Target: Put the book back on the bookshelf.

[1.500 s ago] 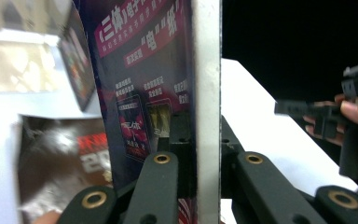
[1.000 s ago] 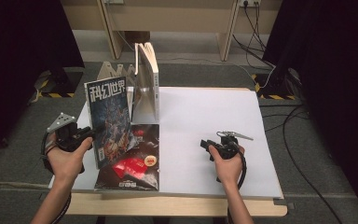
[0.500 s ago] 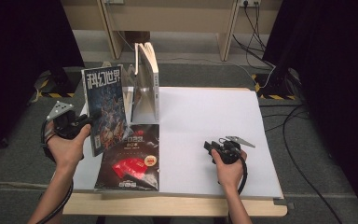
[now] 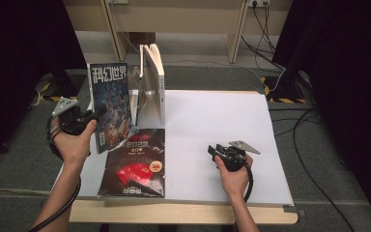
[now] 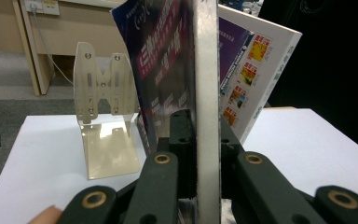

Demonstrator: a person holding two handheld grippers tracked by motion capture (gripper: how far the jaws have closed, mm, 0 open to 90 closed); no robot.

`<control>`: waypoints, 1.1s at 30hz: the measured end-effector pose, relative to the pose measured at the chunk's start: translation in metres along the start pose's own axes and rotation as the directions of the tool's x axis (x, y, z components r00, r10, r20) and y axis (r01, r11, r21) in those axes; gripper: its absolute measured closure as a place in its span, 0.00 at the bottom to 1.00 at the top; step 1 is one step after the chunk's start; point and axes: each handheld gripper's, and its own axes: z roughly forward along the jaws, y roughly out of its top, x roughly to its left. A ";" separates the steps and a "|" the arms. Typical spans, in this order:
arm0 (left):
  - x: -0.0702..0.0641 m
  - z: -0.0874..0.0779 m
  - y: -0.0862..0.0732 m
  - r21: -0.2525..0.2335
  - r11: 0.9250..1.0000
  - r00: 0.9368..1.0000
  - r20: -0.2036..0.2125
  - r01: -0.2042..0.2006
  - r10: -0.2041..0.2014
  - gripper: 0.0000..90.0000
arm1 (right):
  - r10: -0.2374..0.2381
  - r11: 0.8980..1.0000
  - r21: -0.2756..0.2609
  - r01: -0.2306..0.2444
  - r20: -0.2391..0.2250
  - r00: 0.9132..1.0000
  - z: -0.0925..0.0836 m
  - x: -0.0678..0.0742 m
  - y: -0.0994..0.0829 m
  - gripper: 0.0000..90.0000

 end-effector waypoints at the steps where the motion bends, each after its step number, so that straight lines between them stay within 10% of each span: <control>1: 0.000 0.001 0.001 -0.001 1.000 1.000 -0.004 -0.004 0.004 0.91 | -0.001 1.000 -0.002 0.001 0.002 1.000 -0.001 0.003 0.001 0.66; 12: 0.001 0.018 0.012 -0.017 1.000 1.000 -0.024 -0.004 0.003 0.91 | -0.123 0.992 -0.014 0.124 0.036 0.992 -0.003 0.015 0.002 0.65; 33: 0.001 0.038 0.021 -0.041 0.998 0.997 -0.060 -0.042 0.040 0.91 | -0.116 0.993 -0.014 0.116 0.027 0.993 -0.004 0.014 0.002 0.65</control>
